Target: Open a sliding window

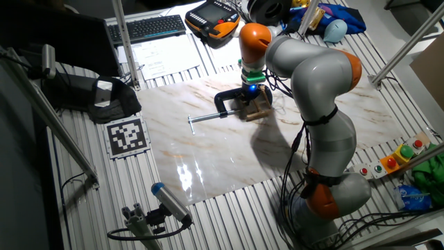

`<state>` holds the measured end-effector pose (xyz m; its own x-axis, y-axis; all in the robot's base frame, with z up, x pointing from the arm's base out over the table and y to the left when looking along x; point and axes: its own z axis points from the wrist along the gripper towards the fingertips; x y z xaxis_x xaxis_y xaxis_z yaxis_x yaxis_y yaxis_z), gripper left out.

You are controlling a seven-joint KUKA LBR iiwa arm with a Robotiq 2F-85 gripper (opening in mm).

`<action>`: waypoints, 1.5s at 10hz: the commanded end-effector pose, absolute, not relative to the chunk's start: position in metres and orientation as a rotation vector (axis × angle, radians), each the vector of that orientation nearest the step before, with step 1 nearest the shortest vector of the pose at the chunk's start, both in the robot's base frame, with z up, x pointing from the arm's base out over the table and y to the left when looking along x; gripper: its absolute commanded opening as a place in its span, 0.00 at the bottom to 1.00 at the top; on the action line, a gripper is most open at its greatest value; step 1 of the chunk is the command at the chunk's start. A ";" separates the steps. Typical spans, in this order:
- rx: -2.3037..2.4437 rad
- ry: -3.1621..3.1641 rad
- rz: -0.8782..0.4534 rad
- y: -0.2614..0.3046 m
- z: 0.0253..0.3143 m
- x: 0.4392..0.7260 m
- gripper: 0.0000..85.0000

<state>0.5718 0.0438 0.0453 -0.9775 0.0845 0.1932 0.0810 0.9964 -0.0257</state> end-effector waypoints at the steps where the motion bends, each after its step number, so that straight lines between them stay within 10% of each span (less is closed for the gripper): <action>1: -0.123 -2.944 0.028 0.044 0.045 0.572 0.00; 15: -0.117 -2.941 0.037 0.043 0.046 0.580 0.00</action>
